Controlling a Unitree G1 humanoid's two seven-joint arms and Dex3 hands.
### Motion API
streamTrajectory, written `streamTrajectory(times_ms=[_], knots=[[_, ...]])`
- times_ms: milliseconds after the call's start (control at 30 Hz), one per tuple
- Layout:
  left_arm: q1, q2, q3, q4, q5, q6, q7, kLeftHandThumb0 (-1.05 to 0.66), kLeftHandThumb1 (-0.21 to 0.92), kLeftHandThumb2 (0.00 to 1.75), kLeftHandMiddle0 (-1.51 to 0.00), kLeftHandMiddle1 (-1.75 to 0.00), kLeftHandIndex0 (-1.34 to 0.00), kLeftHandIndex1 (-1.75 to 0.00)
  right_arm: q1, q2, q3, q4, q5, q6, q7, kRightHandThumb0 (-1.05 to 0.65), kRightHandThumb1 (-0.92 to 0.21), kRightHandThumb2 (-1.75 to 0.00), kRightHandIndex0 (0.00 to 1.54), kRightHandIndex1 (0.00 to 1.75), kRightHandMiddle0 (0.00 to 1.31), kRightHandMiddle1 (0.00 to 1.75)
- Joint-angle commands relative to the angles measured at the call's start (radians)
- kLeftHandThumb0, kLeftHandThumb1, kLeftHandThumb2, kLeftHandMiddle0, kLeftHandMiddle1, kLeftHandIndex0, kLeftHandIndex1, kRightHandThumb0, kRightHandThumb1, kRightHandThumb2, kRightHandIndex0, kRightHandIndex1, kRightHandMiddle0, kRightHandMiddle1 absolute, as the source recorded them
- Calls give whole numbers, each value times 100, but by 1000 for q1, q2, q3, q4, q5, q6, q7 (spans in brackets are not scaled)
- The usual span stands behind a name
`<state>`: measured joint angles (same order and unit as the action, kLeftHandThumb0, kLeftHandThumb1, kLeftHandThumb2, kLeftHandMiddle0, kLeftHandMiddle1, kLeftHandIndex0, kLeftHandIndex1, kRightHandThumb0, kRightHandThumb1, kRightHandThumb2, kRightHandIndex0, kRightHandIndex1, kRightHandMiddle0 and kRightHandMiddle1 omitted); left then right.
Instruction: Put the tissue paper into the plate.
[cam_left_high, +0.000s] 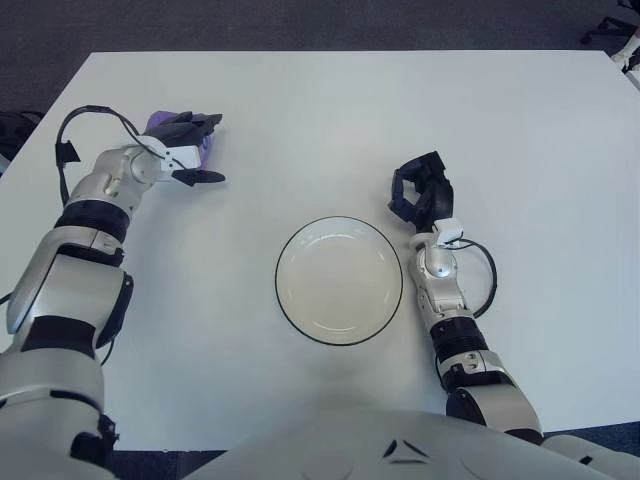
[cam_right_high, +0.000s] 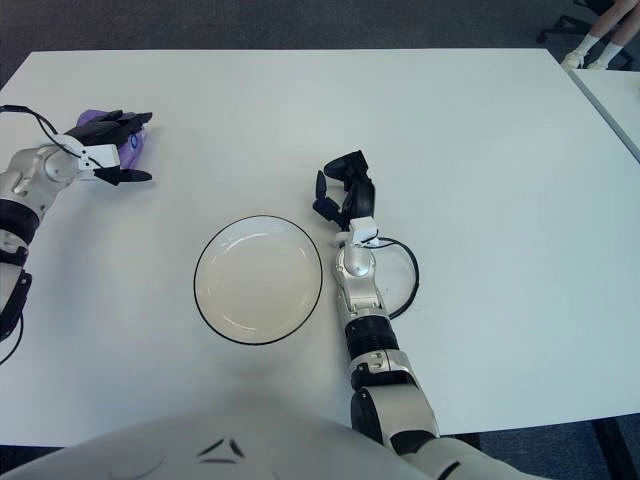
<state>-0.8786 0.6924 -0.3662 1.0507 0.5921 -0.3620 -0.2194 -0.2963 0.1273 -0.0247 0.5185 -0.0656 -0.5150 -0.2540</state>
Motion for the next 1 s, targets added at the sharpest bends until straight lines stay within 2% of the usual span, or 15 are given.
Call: streamTrajectory(times_ms=[0,467,500,533,567,600,633,700,767,867,933,967], knots=[[75,-16,-27,21,4,33,-73,-105,62,61,0,0,0,0,131,3,-16,83,7,50,-6,-40,-60,-96,63,139,39,175],[95,-28,-22,27,-4,40,-15,-96,62,68,0,0,0,0,130,-1,-20,82,17,45,3,-40,-60,-97,64,140,39,175],[98,-30,-14,34,-9,28,15,-94,60,69,-1,-10,0,-6,131,-2,-19,81,15,45,3,-40,-60,-97,64,140,39,175],[101,-32,-10,39,-13,19,36,-90,54,74,0,-42,0,-33,132,-2,-19,80,14,46,3,-40,-60,-96,64,140,39,175],[102,-33,-7,43,-15,12,49,-88,50,78,0,-63,0,-51,133,-2,-18,79,13,46,3,-40,-60,-96,64,140,39,175],[106,-34,-6,47,-13,1,82,-87,48,80,0,-70,0,-58,134,-2,-18,78,14,46,5,-40,-60,-96,64,140,39,175],[108,-35,-6,52,-10,-6,104,-85,45,84,0,-91,0,-75,135,-2,-18,77,15,47,5,-40,-60,-96,64,140,39,175],[115,-36,-6,56,-2,-27,170,-83,41,89,-1,-113,0,-96,136,-2,-20,76,20,47,10,-40,-60,-96,63,139,39,175],[120,-35,-14,61,11,-51,231,-81,37,96,-4,-139,0,-131,136,-2,-21,75,23,49,12,-40,-60,-97,63,139,39,175],[124,-36,-25,73,27,-69,298,-76,34,103,-10,-160,-2,-160,136,-3,-24,75,26,51,15,-40,-60,-97,63,139,39,175],[131,-42,-26,92,30,-73,342,-73,32,105,-13,-167,-4,-167,135,-2,-26,74,28,53,17,-40,-60,-97,63,139,39,175],[137,-48,-26,105,34,-74,380,-69,28,107,-24,-170,-9,-170,135,-1,-27,74,30,56,17,-40,-59,-98,63,139,40,175]])
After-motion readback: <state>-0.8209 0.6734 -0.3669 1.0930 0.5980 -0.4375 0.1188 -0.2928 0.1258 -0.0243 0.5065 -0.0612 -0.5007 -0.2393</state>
